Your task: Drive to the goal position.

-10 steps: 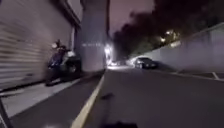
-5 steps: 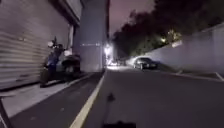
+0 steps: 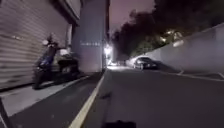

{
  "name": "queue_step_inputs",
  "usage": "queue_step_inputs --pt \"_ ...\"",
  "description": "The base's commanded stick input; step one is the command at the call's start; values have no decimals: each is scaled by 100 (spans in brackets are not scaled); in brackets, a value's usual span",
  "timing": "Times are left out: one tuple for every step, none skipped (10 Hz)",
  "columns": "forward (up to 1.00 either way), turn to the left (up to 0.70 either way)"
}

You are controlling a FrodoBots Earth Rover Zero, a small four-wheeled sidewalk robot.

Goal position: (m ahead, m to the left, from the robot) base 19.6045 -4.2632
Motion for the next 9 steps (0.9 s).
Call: queue_step_inputs --pt "45 0" --pt "45 0" --pt "45 0" --pt "45 0" --pt "45 0" --pt "45 0" --pt "45 0" --pt "45 0" --pt "45 0"
